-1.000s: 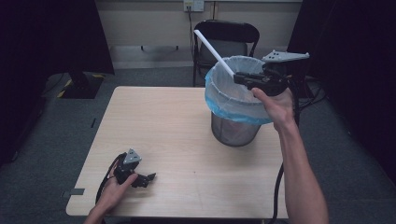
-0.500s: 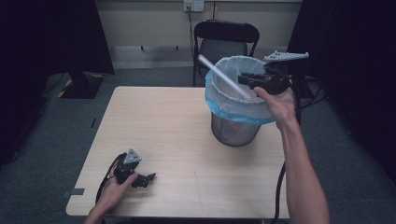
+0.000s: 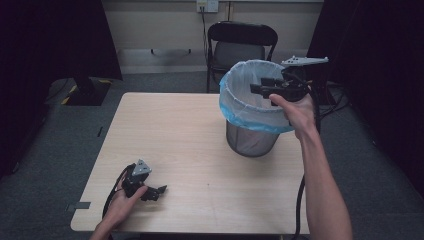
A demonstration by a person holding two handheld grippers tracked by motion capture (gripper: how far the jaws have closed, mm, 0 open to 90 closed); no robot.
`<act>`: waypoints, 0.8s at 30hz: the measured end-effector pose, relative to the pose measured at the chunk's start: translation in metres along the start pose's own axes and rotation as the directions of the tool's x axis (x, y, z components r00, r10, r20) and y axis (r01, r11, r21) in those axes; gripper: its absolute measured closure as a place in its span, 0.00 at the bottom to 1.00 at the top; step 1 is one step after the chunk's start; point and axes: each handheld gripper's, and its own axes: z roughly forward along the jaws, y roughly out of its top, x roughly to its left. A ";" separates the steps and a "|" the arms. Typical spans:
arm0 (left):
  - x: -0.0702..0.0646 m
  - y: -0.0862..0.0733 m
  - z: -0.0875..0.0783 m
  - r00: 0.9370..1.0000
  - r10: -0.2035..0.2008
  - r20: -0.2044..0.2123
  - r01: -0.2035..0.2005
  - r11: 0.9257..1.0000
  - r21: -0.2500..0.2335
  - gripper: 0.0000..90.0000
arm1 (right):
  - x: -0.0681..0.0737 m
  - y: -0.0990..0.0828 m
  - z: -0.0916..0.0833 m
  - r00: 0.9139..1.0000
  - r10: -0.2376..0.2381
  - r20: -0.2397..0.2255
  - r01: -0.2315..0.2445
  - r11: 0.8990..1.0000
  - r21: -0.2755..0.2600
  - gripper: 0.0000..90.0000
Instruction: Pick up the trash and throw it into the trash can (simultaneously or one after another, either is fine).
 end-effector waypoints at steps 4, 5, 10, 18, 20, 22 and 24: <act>0.000 0.000 0.000 1.000 0.000 0.000 0.000 1.000 0.000 0.00 | 0.003 0.001 0.001 1.000 -0.002 0.005 0.002 1.000 -0.007 0.33; 0.000 0.000 0.000 1.000 0.000 0.000 0.000 1.000 0.000 0.00 | 0.004 0.001 0.002 1.000 0.003 0.007 -0.003 1.000 -0.010 0.27; 0.000 0.000 0.000 1.000 0.000 0.000 0.000 1.000 0.000 0.00 | 0.008 0.002 0.003 1.000 0.012 -0.010 -0.012 0.999 -0.030 0.20; 0.000 0.000 0.000 1.000 0.000 0.000 0.000 1.000 0.000 0.00 | 0.019 0.000 0.002 0.999 -0.040 -0.029 0.040 0.999 -0.025 0.16; 0.000 0.000 0.000 1.000 0.000 0.000 0.000 1.000 0.000 0.00 | 0.023 -0.001 0.002 0.998 -0.045 -0.032 0.044 0.999 -0.028 0.17; 0.000 0.000 0.000 1.000 0.000 0.000 0.000 1.000 0.001 0.00 | 0.026 -0.003 0.001 0.998 -0.054 -0.034 0.053 0.998 -0.037 0.18; 0.000 0.000 0.000 1.000 0.000 0.001 0.000 1.000 0.000 0.00 | 0.030 -0.004 0.001 0.997 -0.061 -0.038 0.060 0.998 -0.036 0.19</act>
